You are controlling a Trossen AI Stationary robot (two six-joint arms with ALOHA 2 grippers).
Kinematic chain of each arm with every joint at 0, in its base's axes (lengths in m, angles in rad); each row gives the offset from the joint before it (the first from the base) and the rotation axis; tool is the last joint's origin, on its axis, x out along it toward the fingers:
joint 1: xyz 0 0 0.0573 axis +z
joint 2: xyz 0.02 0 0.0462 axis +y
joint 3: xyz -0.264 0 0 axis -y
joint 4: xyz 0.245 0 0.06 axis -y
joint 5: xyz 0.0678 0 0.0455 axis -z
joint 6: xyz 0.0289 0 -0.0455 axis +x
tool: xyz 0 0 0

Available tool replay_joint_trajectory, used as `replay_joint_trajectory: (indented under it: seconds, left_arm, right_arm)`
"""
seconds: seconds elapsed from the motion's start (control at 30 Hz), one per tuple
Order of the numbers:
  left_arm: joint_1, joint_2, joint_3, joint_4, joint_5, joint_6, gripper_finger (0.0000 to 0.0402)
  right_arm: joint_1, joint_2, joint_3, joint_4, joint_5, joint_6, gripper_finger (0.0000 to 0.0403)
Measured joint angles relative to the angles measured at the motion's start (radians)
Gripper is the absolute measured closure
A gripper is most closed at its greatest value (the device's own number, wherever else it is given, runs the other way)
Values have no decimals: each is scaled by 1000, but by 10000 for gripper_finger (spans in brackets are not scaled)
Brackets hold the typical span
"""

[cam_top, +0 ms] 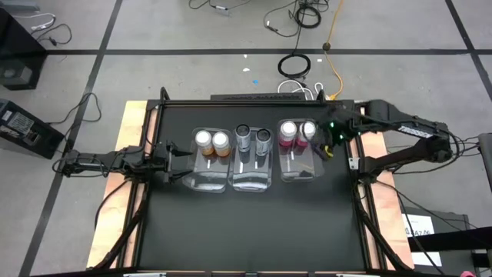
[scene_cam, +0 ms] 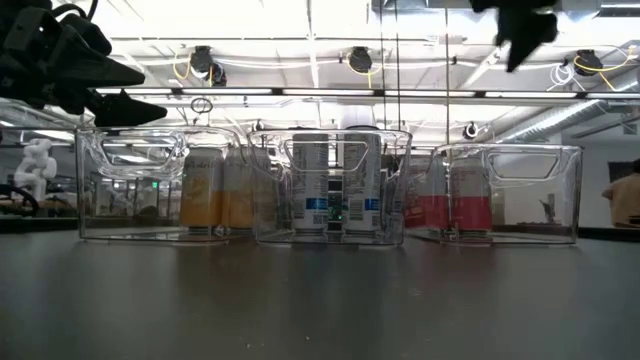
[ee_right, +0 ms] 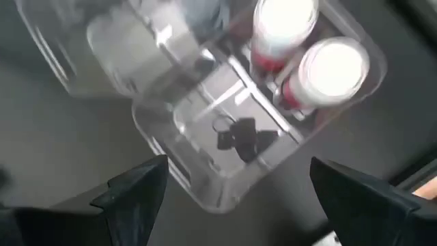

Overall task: Sort soda cans
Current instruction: Return to Home Position

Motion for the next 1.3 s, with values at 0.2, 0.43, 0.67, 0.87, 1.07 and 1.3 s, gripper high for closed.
replay_joint_trajectory:
  seconds: [0.2, 0.43, 0.67, 0.87, 1.07, 1.3]
  left_arm:
    - [0, 0, 0, 0, 0, 0, 33]
    - [0, 0, 0, 0, 0, 0, 33]
    - [0, 0, 0, 0, 0, 0, 33]
    - [0, 0, 0, 0, 0, 0, 33]
    - [0, 0, 0, 0, 0, 0, 33]
    - [0, 0, 0, 0, 0, 0, 33]
  right_arm:
    - [124, -109, -288, 261, 20, -52, 53]
    - [203, -260, -684, 780, 18, -126, 53]
    - [223, -437, -1017, 1199, 21, -172, 53]
    - [223, -601, -1251, 1518, 23, -205, 53]
    - [223, -733, -1409, 1702, 23, -212, 53]
    - [223, -805, -1411, 1665, 26, -271, 53]
